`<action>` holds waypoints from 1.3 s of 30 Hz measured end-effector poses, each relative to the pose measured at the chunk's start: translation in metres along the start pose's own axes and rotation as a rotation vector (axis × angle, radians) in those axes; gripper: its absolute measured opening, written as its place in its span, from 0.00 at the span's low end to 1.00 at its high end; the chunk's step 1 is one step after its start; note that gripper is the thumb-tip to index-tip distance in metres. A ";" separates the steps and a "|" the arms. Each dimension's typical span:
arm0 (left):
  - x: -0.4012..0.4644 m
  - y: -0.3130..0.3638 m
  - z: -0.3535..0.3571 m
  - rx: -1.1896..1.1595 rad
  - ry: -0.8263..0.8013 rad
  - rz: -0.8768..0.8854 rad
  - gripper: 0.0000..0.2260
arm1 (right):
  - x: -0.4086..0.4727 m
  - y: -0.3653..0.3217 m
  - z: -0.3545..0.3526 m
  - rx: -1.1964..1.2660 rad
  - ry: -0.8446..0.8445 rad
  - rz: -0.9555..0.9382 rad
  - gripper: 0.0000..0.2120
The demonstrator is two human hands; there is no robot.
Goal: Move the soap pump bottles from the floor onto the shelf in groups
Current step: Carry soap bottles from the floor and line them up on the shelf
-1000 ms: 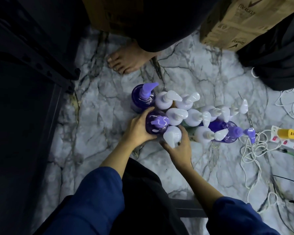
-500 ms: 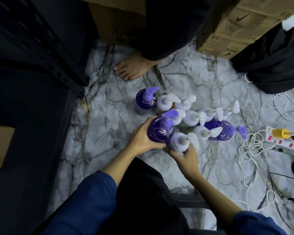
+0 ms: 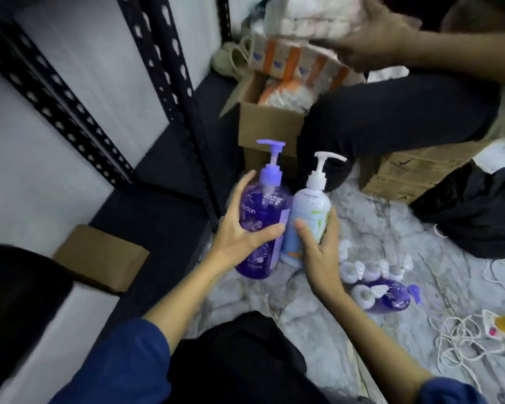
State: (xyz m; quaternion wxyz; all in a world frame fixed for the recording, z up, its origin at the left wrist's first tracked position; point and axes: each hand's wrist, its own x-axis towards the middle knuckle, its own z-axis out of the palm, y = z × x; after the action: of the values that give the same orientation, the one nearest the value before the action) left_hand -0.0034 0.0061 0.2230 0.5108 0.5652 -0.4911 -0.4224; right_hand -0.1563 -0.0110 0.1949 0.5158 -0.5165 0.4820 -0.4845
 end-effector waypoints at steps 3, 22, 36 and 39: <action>-0.012 0.041 -0.026 0.011 0.136 0.085 0.38 | 0.008 -0.044 0.023 0.050 -0.071 -0.092 0.32; -0.136 0.279 -0.115 0.119 0.963 0.484 0.32 | -0.014 -0.270 0.135 0.262 -0.484 -0.535 0.25; -0.264 0.358 -0.219 0.465 1.509 0.499 0.31 | -0.122 -0.361 0.280 0.286 -0.892 -0.741 0.22; -0.283 0.360 -0.241 0.493 1.587 0.475 0.31 | -0.144 -0.371 0.317 0.309 -0.972 -0.751 0.22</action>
State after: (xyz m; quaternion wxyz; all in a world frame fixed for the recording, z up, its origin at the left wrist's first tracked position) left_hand 0.1431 0.3256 0.6025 0.6404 0.6701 -0.1718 0.3337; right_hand 0.1495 0.1548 0.5658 0.5392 -0.7311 -0.0970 -0.4066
